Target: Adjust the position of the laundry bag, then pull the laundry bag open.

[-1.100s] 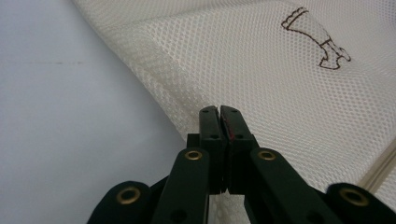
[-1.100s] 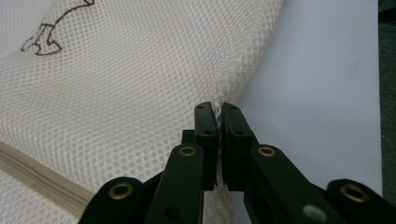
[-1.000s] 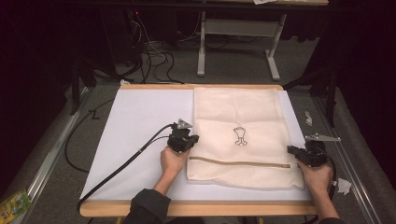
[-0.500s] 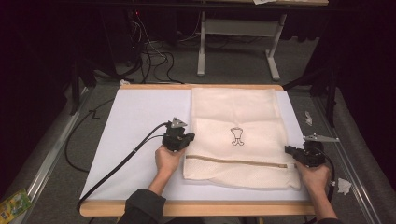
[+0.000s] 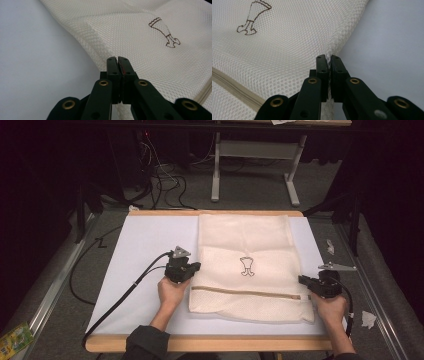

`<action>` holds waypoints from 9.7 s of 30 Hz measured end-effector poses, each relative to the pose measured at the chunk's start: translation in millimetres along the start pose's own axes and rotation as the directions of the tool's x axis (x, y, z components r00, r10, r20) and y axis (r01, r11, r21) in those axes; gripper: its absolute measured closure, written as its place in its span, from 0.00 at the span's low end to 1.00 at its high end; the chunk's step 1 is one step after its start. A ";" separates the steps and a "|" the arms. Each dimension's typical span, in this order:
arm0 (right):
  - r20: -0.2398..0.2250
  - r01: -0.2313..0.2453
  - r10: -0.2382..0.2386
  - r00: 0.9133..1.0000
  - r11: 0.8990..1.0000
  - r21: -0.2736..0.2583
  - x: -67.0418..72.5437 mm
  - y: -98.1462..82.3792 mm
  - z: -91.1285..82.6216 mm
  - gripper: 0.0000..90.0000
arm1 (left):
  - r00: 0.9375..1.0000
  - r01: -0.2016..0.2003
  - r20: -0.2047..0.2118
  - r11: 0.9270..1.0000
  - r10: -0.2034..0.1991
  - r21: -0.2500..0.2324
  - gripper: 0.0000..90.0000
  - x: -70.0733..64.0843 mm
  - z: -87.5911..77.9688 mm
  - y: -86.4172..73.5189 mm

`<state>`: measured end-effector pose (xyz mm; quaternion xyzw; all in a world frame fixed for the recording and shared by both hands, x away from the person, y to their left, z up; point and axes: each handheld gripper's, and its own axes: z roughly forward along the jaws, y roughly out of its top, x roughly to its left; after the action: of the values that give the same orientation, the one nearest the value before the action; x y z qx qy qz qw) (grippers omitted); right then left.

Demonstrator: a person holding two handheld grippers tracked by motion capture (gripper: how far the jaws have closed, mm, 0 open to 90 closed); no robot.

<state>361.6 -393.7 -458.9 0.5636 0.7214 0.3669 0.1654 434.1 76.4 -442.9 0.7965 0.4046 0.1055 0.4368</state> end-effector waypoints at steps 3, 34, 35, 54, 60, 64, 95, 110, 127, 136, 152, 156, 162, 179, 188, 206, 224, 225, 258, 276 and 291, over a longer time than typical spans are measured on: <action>-0.010 -0.006 0.006 1.000 1.000 -0.010 3.1 1.5 1.2 0.98 | 1.000 -0.001 -0.007 1.000 0.001 -0.001 0.98 3.3 -1.6 -0.4; -0.075 0.048 -0.049 0.996 0.999 -0.006 39.6 14.0 26.9 0.98 | 0.996 0.061 -0.066 0.998 -0.063 -0.022 0.98 38.5 -36.3 -19.0; -0.079 0.054 -0.054 0.995 0.999 -0.003 42.3 14.5 28.2 0.98 | 0.995 0.066 -0.073 0.998 -0.068 -0.022 0.98 40.3 -37.9 -20.6; -0.113 0.089 -0.091 0.989 0.996 -0.017 70.0 21.2 43.3 0.97 | 0.986 0.101 -0.133 0.994 -0.104 -0.029 0.98 61.5 -56.7 -37.0; -0.121 0.103 -0.103 0.987 0.995 -0.010 79.8 25.5 49.5 0.97 | 0.982 0.117 -0.148 0.993 -0.120 -0.030 0.98 69.3 -62.9 -42.6; -0.128 0.113 -0.113 0.985 0.994 -0.006 87.5 27.4 55.2 0.97 | 0.975 0.127 -0.178 0.991 -0.132 -0.038 0.97 72.4 -65.8 -46.2; -0.024 0.131 -0.130 0.991 0.991 0.016 89.3 17.6 65.6 0.59 | 0.966 0.083 -0.244 0.996 -0.084 -0.013 0.56 72.5 -52.9 -60.1; -0.035 0.124 -0.125 0.992 0.992 -0.014 87.3 7.6 52.6 0.57 | 0.980 0.012 -0.198 0.999 -0.022 -0.053 0.52 47.6 -65.2 -69.1; -0.054 0.120 -0.118 0.992 0.992 0.040 88.4 4.8 45.5 0.50 | 0.988 -0.109 -0.117 0.993 0.104 -0.035 0.51 1.3 -55.7 -68.4; -0.083 0.116 -0.111 0.990 0.992 0.052 95.0 3.8 51.1 0.49 | 0.987 -0.155 -0.040 0.988 0.155 -0.001 0.51 -30.1 -26.4 -56.8; -0.057 0.193 -0.189 0.980 0.978 0.084 105.1 5.7 52.7 0.83 | 0.978 -0.189 0.098 0.982 0.185 0.030 0.52 -74.3 15.9 -24.5; -0.082 0.203 -0.197 0.977 0.976 0.074 105.3 4.7 53.4 0.94 | 0.974 -0.201 0.117 0.979 0.197 0.027 0.51 -84.7 24.5 -15.2; -0.115 0.178 -0.170 0.979 0.982 0.062 101.3 5.9 51.1 0.97 | 0.965 -0.224 0.145 0.974 0.219 0.018 0.55 -96.5 30.7 -9.6; -0.171 0.156 -0.150 0.974 0.987 0.022 97.3 10.9 37.8 0.98 | 0.931 -0.262 0.278 0.964 0.237 0.054 0.64 -135.8 50.8 -6.4; -0.180 0.172 -0.173 0.968 0.985 -0.018 100.7 17.1 27.2 0.98 | 0.917 -0.304 0.291 0.950 0.273 0.066 0.70 -153.7 65.9 -8.9; -0.184 0.176 -0.177 0.967 0.984 -0.025 103.9 18.2 27.4 0.98 | 0.918 -0.253 0.330 0.966 0.222 0.052 0.79 -154.1 79.5 -7.8; -0.180 0.175 -0.176 0.968 0.984 -0.022 102.1 17.0 27.2 0.98 | 0.918 -0.215 0.348 0.976 0.190 0.034 0.84 -156.1 83.0 -9.9; -0.180 0.175 -0.176 0.968 0.984 -0.022 102.1 17.0 27.2 0.98 | 0.918 -0.215 0.348 0.976 0.190 0.034 0.84 -156.1 83.0 -9.9; -0.179 0.175 -0.175 0.968 0.984 -0.018 97.4 14.4 28.1 0.97 | 0.920 -0.232 0.335 0.971 0.203 0.048 0.96 -159.7 83.6 -4.9; -0.173 0.187 -0.187 0.967 0.982 -0.017 95.1 12.2 27.1 0.98 | 0.918 -0.263 0.322 0.963 0.233 0.053 0.97 -155.2 76.2 -3.5; -0.163 0.194 -0.192 0.968 0.981 -0.005 94.3 10.8 29.7 0.98 | 0.921 -0.263 0.310 0.963 0.235 0.051 0.97 -147.3 68.5 -5.4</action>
<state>359.2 -294.4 -454.8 0.4599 0.7859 0.3897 0.1376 371.0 -72.3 -460.6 0.8673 0.2332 0.0191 0.4394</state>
